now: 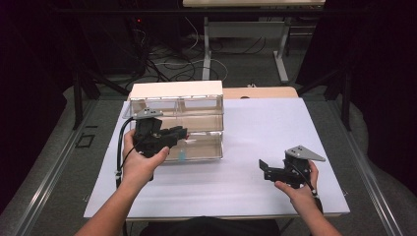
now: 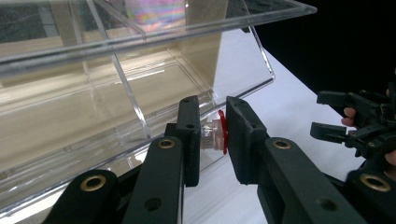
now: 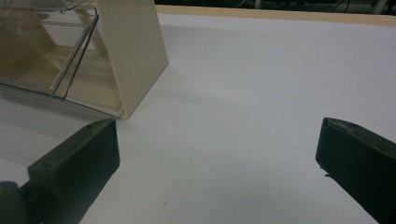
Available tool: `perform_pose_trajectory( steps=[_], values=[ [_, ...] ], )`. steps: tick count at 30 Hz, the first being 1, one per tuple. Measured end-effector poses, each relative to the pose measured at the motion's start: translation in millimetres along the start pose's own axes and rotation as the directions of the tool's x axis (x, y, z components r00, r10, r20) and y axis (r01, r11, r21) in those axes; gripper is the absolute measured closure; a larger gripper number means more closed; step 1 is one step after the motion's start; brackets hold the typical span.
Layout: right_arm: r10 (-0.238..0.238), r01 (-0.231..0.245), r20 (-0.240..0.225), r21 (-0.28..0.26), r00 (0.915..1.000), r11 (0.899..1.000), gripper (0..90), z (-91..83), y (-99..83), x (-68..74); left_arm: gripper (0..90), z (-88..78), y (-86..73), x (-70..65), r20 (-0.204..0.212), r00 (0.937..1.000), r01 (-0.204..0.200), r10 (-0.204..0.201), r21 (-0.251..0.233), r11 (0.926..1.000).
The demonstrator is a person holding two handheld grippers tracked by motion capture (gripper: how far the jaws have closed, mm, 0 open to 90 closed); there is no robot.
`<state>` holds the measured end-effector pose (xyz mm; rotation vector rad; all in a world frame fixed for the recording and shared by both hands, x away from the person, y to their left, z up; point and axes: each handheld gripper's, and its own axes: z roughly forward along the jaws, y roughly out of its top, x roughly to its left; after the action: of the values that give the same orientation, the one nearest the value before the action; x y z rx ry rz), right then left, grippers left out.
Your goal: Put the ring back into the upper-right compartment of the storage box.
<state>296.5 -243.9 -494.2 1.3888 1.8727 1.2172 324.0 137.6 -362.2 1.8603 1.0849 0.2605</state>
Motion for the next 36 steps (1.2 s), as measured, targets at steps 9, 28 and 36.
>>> perform_pose_trajectory(
  steps=[9,28,36],
  values=[
    [0.002,-0.002,0.0,0.001,1.0,1.0,0.0,-0.1,0.0,0.1,76.8,10.5,6.7,0.6,-0.004,0.9998,0.021,-0.021,-0.02,0.9996],
    [0.0,0.0,-0.003,-0.002,1.0,1.0,0.0,0.2,0.0,-0.7,76.8,39.7,16.6,-3.5,-0.006,0.9978,0.065,-0.065,-0.014,0.9978],
    [0.0,0.0,-0.004,-0.001,1.0,1.0,0.0,0.3,0.0,-0.9,76.7,47.6,18.2,-2.4,-0.031,0.996,0.083,-0.084,-0.02,0.9963]
  ],
)
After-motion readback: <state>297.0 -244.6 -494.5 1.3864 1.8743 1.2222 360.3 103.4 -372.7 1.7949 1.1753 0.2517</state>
